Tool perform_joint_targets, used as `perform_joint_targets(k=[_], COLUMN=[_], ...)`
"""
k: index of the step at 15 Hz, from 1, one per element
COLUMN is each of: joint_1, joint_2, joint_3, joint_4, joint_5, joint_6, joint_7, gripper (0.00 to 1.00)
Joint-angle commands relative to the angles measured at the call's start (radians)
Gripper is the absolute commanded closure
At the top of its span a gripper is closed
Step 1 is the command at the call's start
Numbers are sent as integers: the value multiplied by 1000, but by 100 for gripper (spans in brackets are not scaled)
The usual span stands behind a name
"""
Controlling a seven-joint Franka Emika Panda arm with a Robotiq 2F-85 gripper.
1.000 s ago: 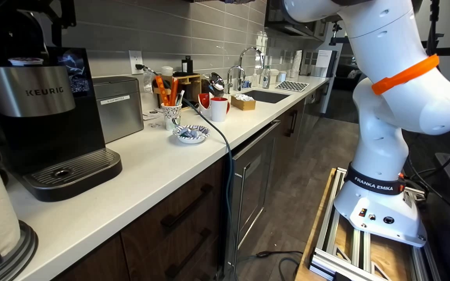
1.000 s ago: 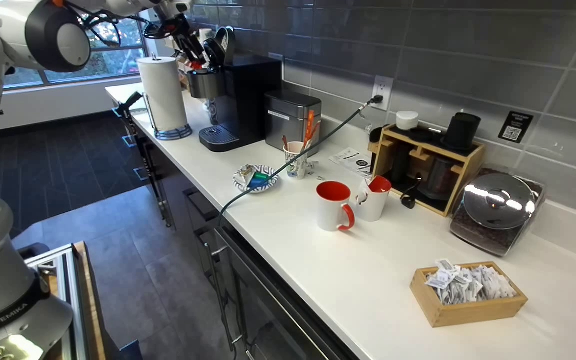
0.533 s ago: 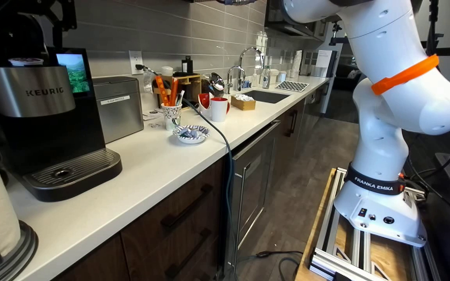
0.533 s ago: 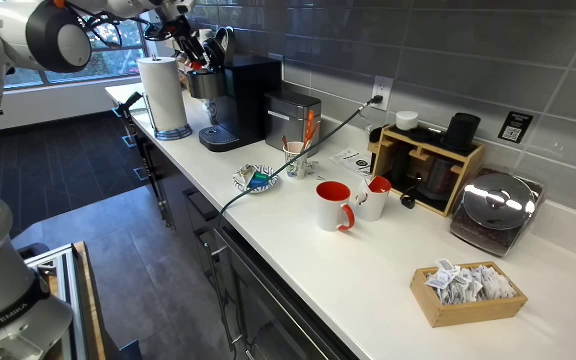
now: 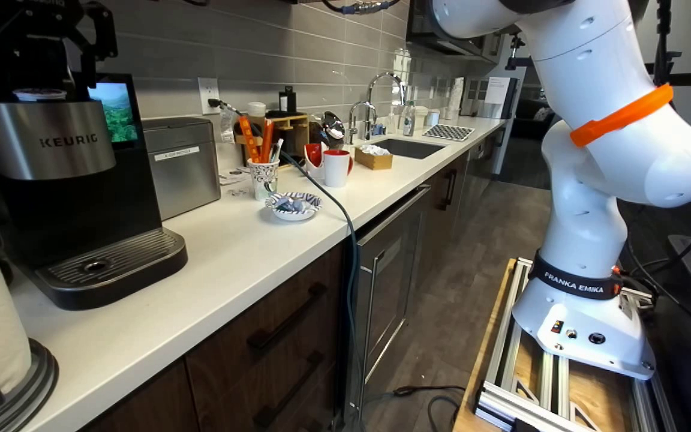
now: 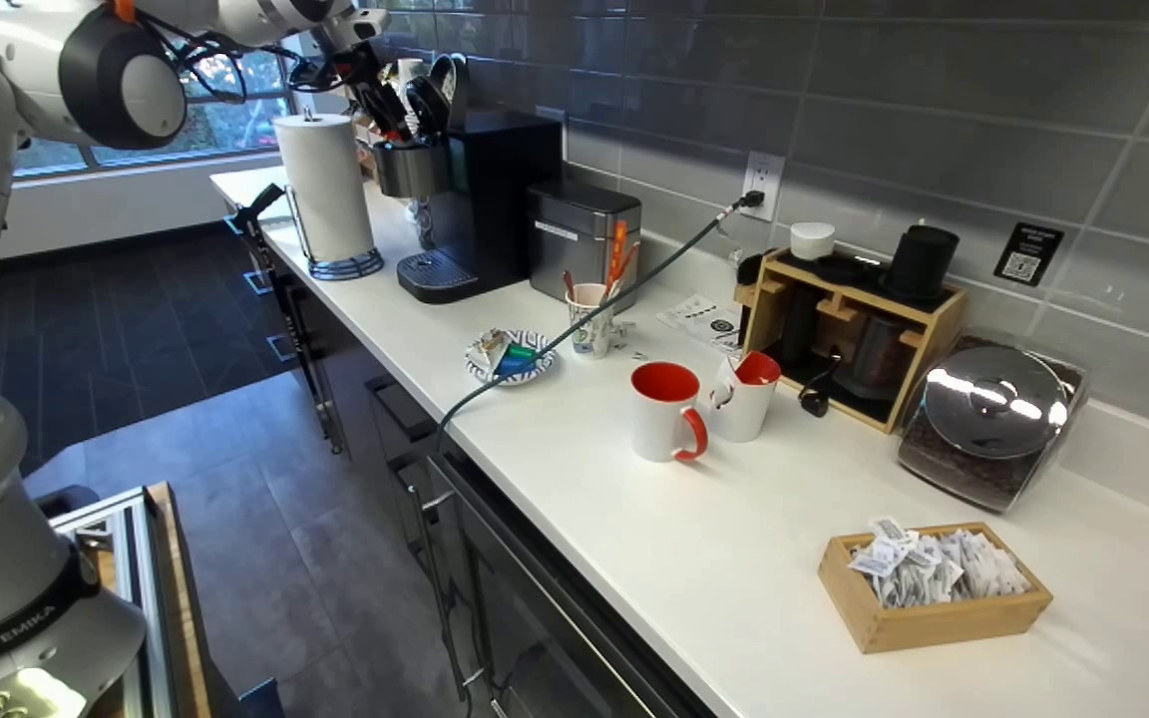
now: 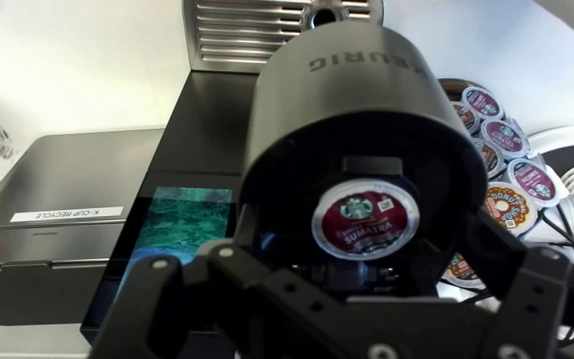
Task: Move the coffee pod, which is in the machine, to the table
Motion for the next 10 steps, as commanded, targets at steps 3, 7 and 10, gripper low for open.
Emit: perform_joint_targets(k=[3, 7, 10], joint_1=[5, 10, 11], joint_2=[11, 18, 23], joint_3=[-3, -3, -4], joint_4=[-4, -2, 0], joint_5=[-4, -7, -6], joint_6=[19, 30, 38], joint_7=[26, 30, 36], gripper=[0, 4, 27])
